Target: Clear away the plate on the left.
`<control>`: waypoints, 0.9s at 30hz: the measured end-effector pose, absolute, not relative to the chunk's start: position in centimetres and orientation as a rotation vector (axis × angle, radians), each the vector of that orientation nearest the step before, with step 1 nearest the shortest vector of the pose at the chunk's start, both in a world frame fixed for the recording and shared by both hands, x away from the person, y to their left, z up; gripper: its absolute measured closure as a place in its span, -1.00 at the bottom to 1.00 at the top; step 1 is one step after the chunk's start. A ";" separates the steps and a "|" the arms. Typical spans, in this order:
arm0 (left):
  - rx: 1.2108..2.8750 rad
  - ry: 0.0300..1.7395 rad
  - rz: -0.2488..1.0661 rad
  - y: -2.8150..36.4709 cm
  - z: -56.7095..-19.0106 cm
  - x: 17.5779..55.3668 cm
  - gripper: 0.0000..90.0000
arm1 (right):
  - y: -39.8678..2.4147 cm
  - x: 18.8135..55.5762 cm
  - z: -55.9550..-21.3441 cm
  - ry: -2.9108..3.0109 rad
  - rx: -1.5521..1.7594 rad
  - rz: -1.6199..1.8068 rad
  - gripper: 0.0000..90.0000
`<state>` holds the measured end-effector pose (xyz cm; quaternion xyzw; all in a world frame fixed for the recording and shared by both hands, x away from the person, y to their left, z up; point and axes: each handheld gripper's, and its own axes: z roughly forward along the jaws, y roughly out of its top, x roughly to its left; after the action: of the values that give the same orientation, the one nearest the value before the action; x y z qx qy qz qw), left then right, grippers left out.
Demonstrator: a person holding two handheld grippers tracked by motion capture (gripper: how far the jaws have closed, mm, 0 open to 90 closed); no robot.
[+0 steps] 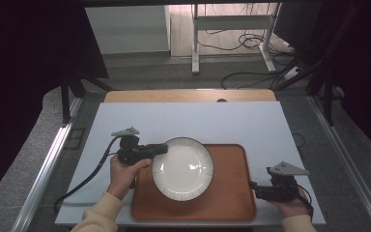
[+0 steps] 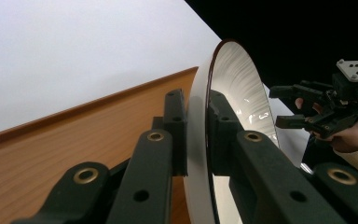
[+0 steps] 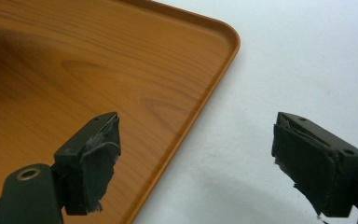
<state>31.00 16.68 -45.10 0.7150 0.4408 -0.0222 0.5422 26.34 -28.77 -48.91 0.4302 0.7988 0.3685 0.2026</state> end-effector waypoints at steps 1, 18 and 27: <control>1.706 1.044 -0.054 16.2 -45.1 31.1 0.80 | -28.8 26.3 -48.9 2.229 1.202 1.030 -0.65; 1.757 1.093 -0.091 13.8 -47.8 32.4 0.79 | -28.7 26.4 -49.0 2.236 1.199 1.028 -0.65; 1.790 1.123 -0.122 12.8 -49.6 33.2 0.80 | -28.8 26.4 -49.0 2.241 1.193 1.027 -0.65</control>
<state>33.21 12.78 -49.61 0.7369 0.4625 -0.0501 0.4904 26.42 -28.76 -49.03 0.4268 0.8017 0.3674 0.2002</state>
